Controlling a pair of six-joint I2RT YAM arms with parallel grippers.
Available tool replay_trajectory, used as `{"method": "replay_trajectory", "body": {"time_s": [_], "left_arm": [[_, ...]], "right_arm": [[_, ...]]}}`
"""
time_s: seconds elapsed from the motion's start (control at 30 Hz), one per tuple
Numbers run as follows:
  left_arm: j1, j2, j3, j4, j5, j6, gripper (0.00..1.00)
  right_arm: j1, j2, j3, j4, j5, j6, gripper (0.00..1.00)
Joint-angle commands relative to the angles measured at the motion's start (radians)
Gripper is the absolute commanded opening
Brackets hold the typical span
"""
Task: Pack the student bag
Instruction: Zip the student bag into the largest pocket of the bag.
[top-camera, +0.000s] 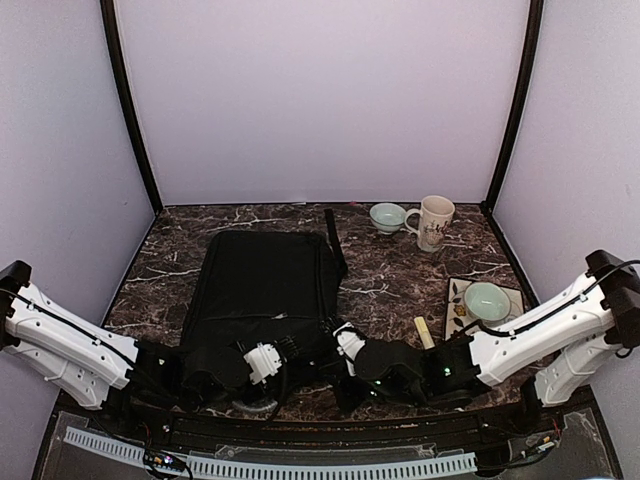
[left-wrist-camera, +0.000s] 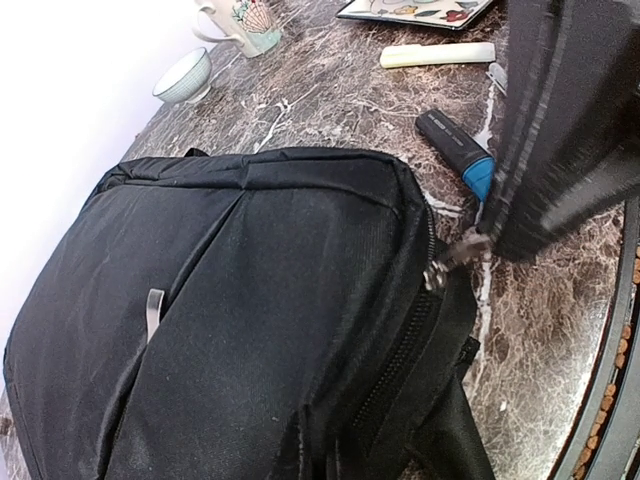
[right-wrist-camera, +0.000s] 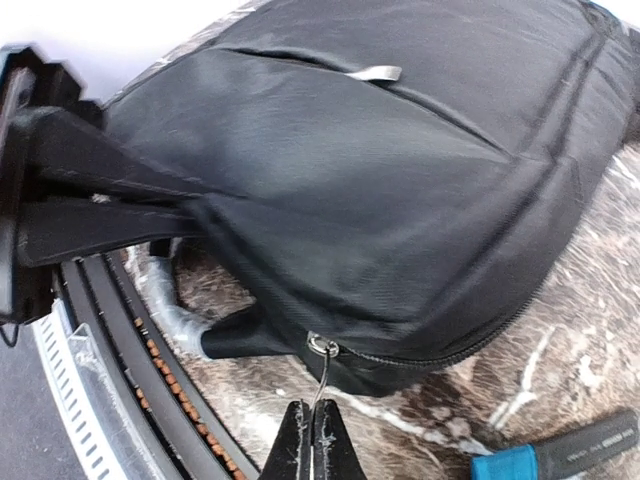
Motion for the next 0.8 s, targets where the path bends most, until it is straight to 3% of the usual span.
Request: {"method": "replay_trajectory", "body": {"time_s": [0.0,0.27,0.5,0.77], "left_arm": [[0.002,-0.03,0.003,-0.036,-0.075,-0.032,0.0],[0.003,-0.073,0.017,-0.176,-0.182,-0.17,0.0],[0.0,-0.131,-0.021,-0.1,-0.03,-0.116,0.0],[-0.014,-0.096,-0.019,-0.052,0.078,-0.076,0.0]], "right_arm": [[-0.065,-0.037,-0.036,-0.043,0.078,0.066,0.0],[-0.167,-0.098,-0.123,-0.033,0.059,0.113,0.0],[-0.219,-0.082,-0.148,0.113,0.005,0.033,0.0],[-0.35,0.099,-0.039,0.151,-0.076,0.012,0.0]]}}
